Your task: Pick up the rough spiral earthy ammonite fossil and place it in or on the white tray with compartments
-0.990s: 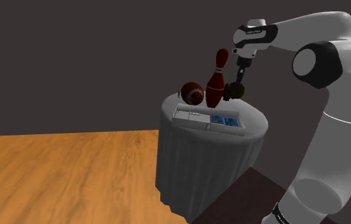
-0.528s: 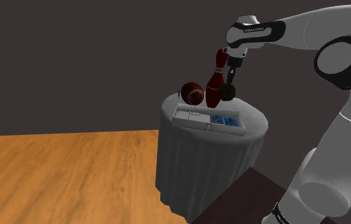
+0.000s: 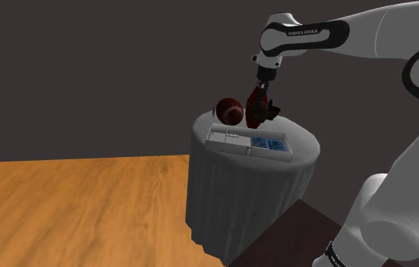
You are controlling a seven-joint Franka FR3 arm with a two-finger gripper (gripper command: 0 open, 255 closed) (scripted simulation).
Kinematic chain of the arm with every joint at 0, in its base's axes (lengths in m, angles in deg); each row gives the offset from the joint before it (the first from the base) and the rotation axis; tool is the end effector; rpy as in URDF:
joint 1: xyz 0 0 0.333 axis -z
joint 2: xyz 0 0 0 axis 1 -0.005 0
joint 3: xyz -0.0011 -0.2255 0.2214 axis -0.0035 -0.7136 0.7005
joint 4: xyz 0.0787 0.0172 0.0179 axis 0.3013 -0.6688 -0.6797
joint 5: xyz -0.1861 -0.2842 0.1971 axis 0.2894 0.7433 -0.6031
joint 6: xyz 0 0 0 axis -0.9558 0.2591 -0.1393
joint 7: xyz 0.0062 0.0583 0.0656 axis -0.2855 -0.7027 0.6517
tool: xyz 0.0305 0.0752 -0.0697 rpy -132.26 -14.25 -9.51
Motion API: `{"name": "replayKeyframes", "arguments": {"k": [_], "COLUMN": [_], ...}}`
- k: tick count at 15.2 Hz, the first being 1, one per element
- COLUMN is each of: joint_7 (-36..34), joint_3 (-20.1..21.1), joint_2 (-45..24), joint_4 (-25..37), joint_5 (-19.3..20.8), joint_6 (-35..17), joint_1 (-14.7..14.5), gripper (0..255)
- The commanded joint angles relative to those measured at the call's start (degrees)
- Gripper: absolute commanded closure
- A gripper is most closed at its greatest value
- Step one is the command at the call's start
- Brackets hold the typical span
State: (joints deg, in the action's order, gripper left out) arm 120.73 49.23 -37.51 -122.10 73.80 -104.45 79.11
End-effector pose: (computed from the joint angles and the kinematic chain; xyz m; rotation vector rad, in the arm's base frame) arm 0.5103 -0.1333 0.5886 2.9917 0.7345 0.0622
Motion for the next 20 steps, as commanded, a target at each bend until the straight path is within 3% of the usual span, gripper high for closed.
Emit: {"name": "replayKeyframes", "arguments": {"k": [1,3,20], "joint_7": [-3.3,-5.9,-6.5], "joint_3": [1.9,3.5,3.0], "joint_2": [0.9,1.3,1.0], "joint_4": [-0.6,-1.0,-13.3], "joint_5": [0.3,0.4,0.7], "joint_6": [0.4,0.6,-11.9], "joint_1": [-1.3,-2.3,-2.1], "gripper": [255,255,255]}}
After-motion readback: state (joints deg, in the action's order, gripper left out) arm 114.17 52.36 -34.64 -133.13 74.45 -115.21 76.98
